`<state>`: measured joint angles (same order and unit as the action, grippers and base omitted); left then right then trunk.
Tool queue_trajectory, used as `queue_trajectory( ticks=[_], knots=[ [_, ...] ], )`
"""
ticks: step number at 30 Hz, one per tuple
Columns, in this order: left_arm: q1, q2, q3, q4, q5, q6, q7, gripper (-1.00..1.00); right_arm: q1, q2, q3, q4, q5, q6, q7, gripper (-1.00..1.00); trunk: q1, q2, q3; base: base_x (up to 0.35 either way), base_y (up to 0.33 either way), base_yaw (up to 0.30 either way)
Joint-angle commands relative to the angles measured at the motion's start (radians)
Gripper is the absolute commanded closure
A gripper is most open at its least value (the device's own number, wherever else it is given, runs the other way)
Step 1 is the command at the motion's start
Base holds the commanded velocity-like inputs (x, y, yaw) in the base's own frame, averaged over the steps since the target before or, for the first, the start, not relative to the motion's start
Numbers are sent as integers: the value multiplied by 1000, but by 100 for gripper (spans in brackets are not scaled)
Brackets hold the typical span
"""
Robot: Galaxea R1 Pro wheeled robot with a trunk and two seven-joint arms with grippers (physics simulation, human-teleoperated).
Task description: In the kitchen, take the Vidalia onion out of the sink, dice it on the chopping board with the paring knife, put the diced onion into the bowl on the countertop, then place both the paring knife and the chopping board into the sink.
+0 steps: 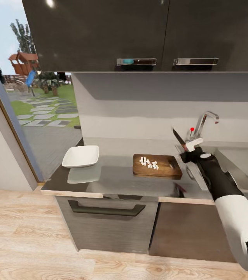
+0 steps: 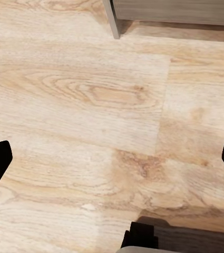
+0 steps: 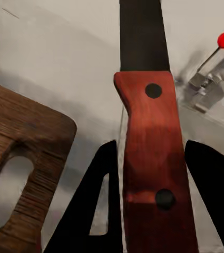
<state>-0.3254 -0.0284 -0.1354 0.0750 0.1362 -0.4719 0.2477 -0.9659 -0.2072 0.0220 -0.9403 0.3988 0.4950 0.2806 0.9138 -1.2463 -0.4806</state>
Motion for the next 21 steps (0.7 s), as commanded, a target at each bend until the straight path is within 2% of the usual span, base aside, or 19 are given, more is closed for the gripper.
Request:
queue_trajectory(
  ticks=[1,3,6,15,21],
  knots=[
    [-2,-1,-9,5,10,-7,1,-100,-1,-1,-35,-2,10,42,42,100,0,-1,-1,0,0,0],
    [-2,-1,-9,4,10,-7,1,-100,0,-10,-66,-2,10,97,69,100,0,-1,-1,0,0,0],
    [-1,-4,-9,5,9,-7,1,-100,-1,-41,-81,3,8,140,78,100,0,-1,-1,0,0,0],
    [-1,-7,-9,5,6,-7,1,-100,-1,-47,-86,37,6,174,80,100,0,-1,-1,0,-12,0],
    [-2,-7,-9,5,6,-7,1,-100,-1,-47,-99,38,6,177,80,100,0,-1,-1,0,-189,0]
  ],
)
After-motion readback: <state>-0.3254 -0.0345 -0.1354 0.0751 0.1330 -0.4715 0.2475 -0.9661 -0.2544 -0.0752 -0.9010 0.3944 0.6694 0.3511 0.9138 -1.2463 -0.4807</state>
